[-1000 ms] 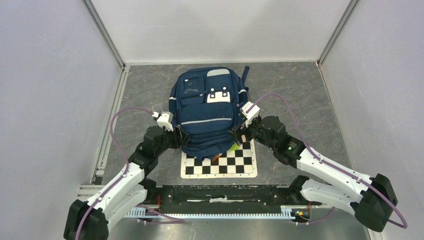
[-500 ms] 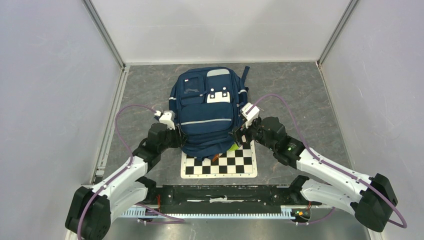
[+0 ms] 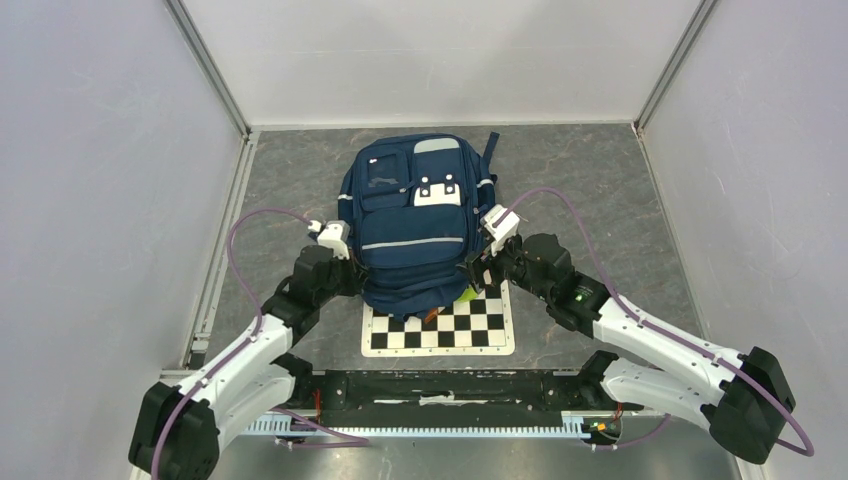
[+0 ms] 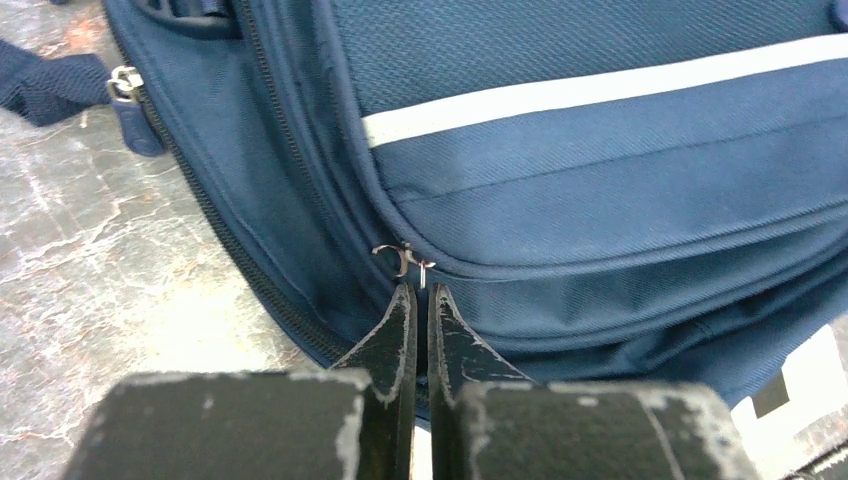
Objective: Pack the student bag
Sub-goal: Zip the student bag at the center of the board.
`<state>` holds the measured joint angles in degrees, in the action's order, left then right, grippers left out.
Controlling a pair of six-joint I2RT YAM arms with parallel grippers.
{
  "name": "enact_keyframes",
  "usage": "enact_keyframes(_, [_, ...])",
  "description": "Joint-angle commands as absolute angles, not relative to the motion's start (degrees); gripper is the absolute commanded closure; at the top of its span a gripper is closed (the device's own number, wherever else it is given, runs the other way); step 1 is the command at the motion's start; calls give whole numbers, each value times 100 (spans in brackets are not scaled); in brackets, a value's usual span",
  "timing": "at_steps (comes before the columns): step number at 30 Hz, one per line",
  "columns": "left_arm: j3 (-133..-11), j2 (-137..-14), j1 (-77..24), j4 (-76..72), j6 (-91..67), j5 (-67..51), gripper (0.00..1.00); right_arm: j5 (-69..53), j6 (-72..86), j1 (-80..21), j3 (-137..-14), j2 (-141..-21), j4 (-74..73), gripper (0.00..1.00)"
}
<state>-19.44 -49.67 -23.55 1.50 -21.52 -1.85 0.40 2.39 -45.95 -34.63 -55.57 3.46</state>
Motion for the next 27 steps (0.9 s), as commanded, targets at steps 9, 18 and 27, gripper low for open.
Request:
enact_keyframes(9, [-2681, -4905, -2645, 783, -2579, -1212, 98, 535, 919, -4601, -3288, -5981, 1361, 17])
enact_keyframes(18, [-2830, -5155, -2710, 950, -2850, -1440, 98, 1382, 1705, -4554, -3612, -6882, 1632, 22])
enact_keyframes(27, [-2912, -5244, -3093, 651, -3453, -1193, 98, 1015, 2036, -4509, -3861, -7486, 2009, 30])
